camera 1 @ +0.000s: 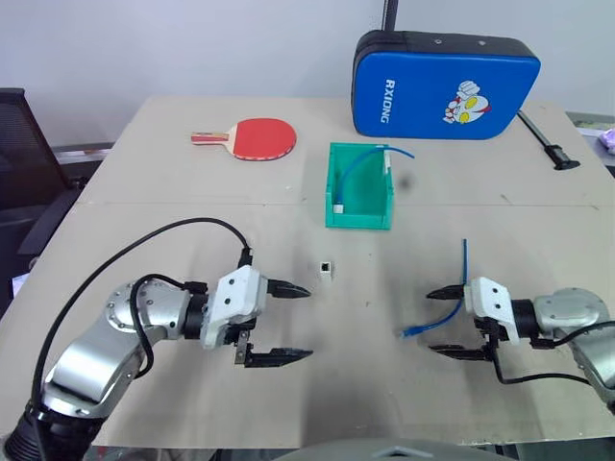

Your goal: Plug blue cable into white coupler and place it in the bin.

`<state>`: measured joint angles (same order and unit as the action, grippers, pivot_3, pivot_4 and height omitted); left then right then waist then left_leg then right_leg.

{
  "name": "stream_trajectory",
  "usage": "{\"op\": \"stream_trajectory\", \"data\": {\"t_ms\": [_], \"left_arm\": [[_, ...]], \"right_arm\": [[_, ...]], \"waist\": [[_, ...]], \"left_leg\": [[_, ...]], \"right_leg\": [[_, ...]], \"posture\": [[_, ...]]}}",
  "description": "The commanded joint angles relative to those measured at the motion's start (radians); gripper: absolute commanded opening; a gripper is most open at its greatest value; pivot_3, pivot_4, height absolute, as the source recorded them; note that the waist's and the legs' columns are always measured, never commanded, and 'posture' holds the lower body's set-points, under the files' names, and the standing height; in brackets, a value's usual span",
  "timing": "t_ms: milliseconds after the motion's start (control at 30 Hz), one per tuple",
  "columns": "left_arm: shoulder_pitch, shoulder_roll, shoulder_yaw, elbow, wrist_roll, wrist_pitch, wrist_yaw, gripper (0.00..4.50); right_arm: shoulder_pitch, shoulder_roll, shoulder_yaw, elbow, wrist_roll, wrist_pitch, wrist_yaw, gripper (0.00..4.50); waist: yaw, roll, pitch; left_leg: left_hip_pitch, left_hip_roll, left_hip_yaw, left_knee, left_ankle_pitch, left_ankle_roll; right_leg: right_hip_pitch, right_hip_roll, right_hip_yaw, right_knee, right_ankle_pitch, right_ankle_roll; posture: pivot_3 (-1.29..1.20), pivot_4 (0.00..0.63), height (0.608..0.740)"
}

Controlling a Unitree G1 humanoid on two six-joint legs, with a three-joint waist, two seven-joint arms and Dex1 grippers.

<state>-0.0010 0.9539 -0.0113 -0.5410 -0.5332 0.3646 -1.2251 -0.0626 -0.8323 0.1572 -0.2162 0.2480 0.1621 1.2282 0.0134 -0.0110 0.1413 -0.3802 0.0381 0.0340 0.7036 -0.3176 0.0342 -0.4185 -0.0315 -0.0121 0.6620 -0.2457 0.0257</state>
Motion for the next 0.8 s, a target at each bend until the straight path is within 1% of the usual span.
{"op": "stream_trajectory", "data": {"t_ms": [33, 100, 133, 233, 267, 367, 500, 667, 800], "left_arm": [[-0.01, 0.018, 0.007, -0.039, -0.013, 0.005, -0.017, 4.5], [-0.007, 0.02, 0.01, -0.036, -0.009, 0.001, -0.02, 4.5], [-0.004, 0.02, 0.012, -0.032, -0.005, -0.003, -0.022, 4.5], [0.007, 0.018, 0.021, -0.017, 0.0, -0.01, -0.024, 4.5], [0.008, 0.016, 0.024, -0.014, -0.002, -0.009, -0.023, 4.5], [-0.002, 0.001, 0.041, 0.003, -0.022, -0.002, -0.011, 4.5], [-0.043, 0.001, 0.052, 0.063, -0.014, -0.006, -0.013, 4.5], [-0.138, -0.002, 0.046, 0.166, 0.003, -0.022, -0.032, 4.5], [-0.2, -0.012, 0.024, 0.218, 0.014, -0.029, -0.046, 4.5]], "right_arm": [[-0.036, -0.001, 0.027, -0.023, -0.001, 0.02, 0.02, 3.21], [-0.041, 0.001, 0.036, -0.027, 0.002, 0.024, 0.019, 2.27], [-0.042, 0.002, 0.038, -0.029, 0.004, 0.026, 0.018, 1.69], [-0.046, 0.009, 0.041, -0.026, 0.005, 0.024, 0.015, 0.26], [-0.049, 0.013, 0.04, -0.024, 0.007, 0.024, 0.012, 0.06], [-0.08, 0.037, 0.034, 0.0, 0.009, 0.035, -0.003, 0.06], [-0.171, 0.098, 0.04, 0.067, 0.003, 0.051, -0.03, 0.06], [-0.35, 0.186, 0.087, 0.26, -0.073, 0.01, -0.053, 0.06], [-0.461, 0.246, 0.116, 0.407, -0.124, -0.03, -0.065, 0.06]], "waist": [[0.001, 0.0, 0.0], [0.001, 0.0, 0.001], [0.002, -0.001, 0.001], [0.002, -0.002, 0.002], [0.001, -0.002, 0.002], [0.001, -0.002, 0.002], [0.0, -0.002, 0.003], [0.0, -0.002, 0.003], [0.0, -0.002, 0.003]], "left_leg": [[0.0, 0.0, 0.0, 0.0, 0.0, 0.0], [0.0, 0.0, 0.0, 0.0, 0.0, 0.0], [0.0, 0.0, 0.0, 0.0, 0.0, 0.0], [0.0, 0.0, 0.0, 0.0, 0.0, 0.0], [0.0, 0.0, 0.0, 0.0, 0.0, 0.0], [0.0, 0.0, 0.0, 0.001, 0.0, 0.0], [0.001, 0.0, 0.001, 0.001, 0.0, 0.0], [0.001, 0.0, 0.001, 0.001, 0.0, 0.0], [-0.001, -0.001, 0.001, 0.001, 0.002, -0.002]], "right_leg": [[0.0, 0.0, 0.0, 0.0, 0.0, 0.0], [0.0, 0.0, 0.0, 0.0, 0.0, 0.0], [0.0, 0.0, 0.0, 0.0, 0.0, 0.0], [0.0, 0.0, 0.0, 0.0, 0.0, 0.0], [0.0, 0.0, 0.0, 0.0, 0.0, 0.0], [0.0, 0.0, 0.0, 0.0, 0.0, 0.0], [0.0, 0.0, 0.0, 0.001, 0.0, 0.0], [0.0, 0.001, 0.0, 0.001, 0.0, 0.0], [-0.001, 0.0, 0.0, 0.001, 0.0, 0.0]], "posture": [[0.0, 0.15, 0.681], [0.0, 0.15, 0.681], [0.0, 0.15, 0.681], [0.0, 0.15, 0.681], [0.0, 0.15, 0.681], [0.0, 0.15, 0.681], [0.0, 0.15, 0.681], [0.0, 0.15, 0.681], [0.0, 0.15, 0.681]]}}
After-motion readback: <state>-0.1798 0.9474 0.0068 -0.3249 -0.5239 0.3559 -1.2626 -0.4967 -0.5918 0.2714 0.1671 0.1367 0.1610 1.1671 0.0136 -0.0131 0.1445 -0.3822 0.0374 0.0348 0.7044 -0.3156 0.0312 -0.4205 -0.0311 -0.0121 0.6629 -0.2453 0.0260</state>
